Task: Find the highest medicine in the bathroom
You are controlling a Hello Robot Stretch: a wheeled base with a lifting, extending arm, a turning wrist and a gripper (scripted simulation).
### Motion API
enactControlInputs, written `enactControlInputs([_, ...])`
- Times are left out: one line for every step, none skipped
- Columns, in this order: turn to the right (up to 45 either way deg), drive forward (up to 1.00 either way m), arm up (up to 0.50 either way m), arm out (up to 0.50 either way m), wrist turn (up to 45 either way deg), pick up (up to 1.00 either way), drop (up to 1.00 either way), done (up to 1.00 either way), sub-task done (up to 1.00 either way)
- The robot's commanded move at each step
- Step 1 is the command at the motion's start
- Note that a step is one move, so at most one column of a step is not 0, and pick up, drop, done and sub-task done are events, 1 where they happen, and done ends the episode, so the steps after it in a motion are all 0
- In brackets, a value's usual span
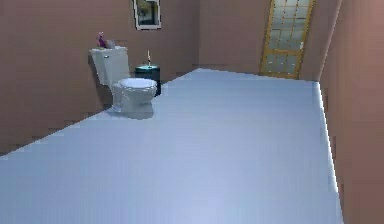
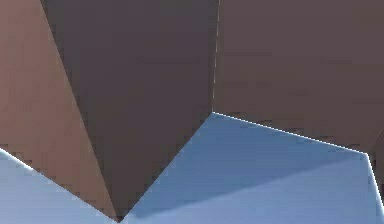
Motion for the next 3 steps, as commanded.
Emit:
enactControlInputs([0.0,1.00,0.00,0.00,0.0,0.00,0.00,0.00,0.00])
enactControlInputs([0.0,1.00,0.00,0.00,0.0,0.00,0.00,0.00,0.00])
enactControlInputs([3.0,0.00,0.00,0.00,0.0,0.00,0.00,0.00,0.00])
